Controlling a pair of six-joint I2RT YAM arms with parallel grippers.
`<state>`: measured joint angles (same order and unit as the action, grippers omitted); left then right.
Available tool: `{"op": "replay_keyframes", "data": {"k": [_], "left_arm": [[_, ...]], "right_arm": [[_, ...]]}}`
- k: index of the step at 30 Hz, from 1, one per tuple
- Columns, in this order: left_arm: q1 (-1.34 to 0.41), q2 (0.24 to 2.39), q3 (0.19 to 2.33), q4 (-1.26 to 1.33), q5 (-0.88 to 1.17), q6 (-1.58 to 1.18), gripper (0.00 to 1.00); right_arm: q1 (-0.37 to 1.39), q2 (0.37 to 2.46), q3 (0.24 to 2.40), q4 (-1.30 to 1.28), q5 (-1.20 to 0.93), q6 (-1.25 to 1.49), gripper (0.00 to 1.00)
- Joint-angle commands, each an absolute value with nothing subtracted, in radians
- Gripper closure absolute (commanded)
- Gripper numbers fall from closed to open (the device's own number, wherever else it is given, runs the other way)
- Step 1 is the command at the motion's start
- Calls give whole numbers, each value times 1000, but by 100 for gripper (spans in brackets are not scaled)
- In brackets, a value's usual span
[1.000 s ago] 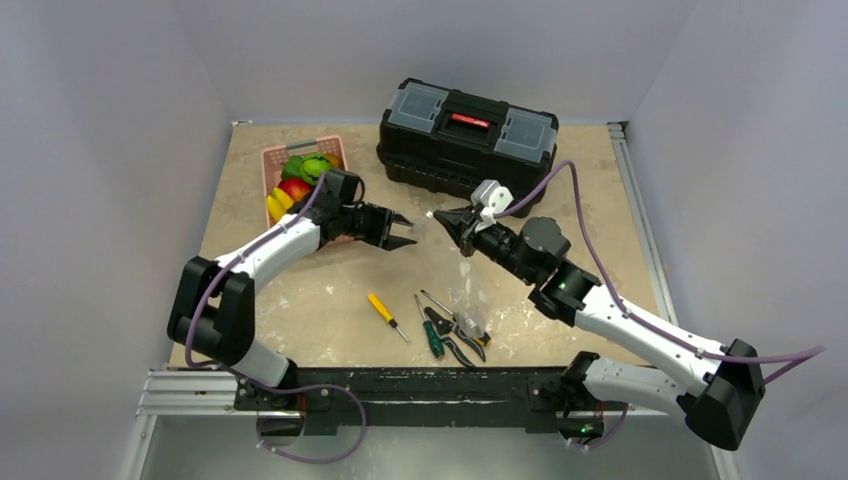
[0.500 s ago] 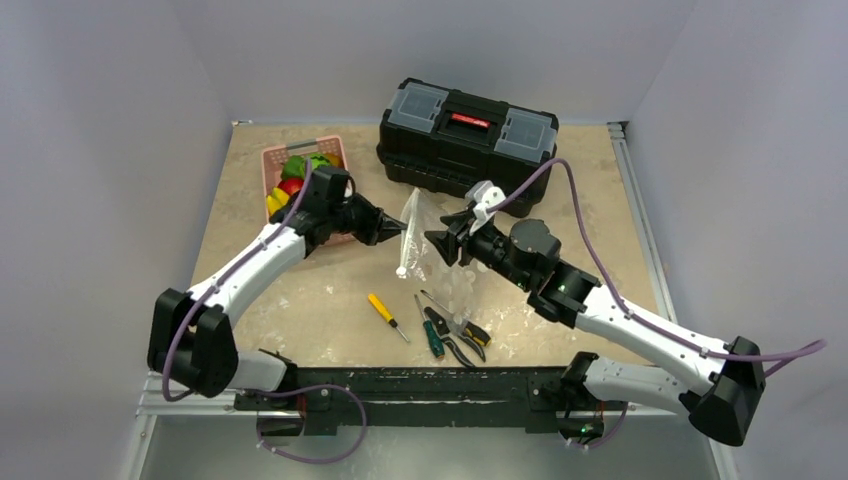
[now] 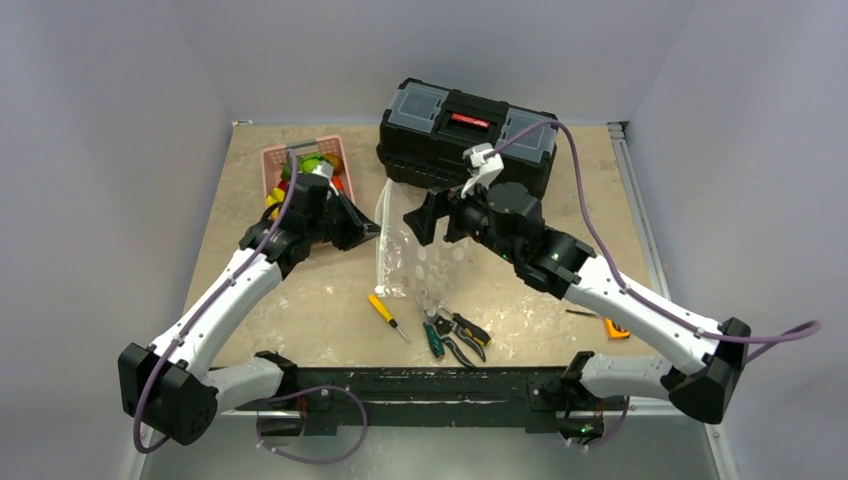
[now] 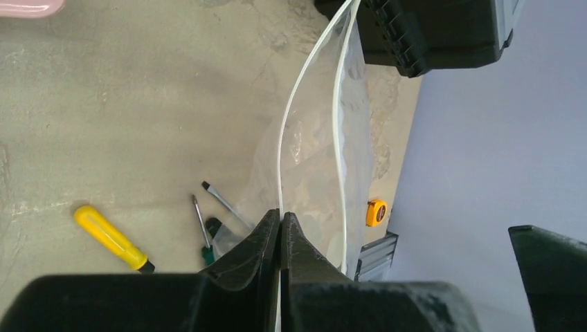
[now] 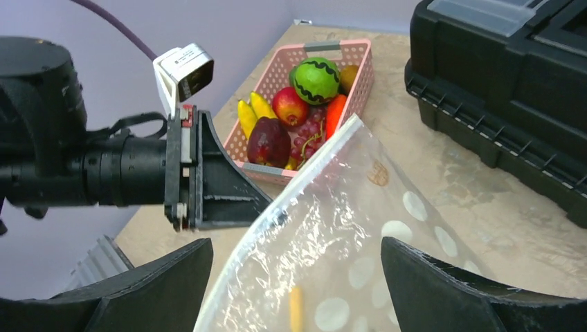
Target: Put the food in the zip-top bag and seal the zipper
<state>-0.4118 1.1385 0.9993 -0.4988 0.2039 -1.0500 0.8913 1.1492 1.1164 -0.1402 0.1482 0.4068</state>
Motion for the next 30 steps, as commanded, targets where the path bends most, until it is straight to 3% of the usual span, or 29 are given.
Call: {"op": "replay_keyframes", "data": {"k": [1,5,13,17,23,30], "left_arm": [[-443,1118,1018,-481,180,-979,100],[-478,1107,1023,-451,182,-1005,100],[-555,1109,975,-374,167,-1084,100],[-573,1106,981,-377,145,-1098,100],[-580,1098,980,-397,122,-1101,100],[-600,1096,990,-398,103,-1104,100]], "right_arm": [[906,1246,1239,-270,207,563,6],[958,1302,1296,-330,324,620,3],[1058,1444,1485,-656,797,711,1],[1079,1475,1529,-739,808,697,1],[1087,1396,1422,-576,727,599,2],[1120,1440,1446,-620,761,605,2]]}}
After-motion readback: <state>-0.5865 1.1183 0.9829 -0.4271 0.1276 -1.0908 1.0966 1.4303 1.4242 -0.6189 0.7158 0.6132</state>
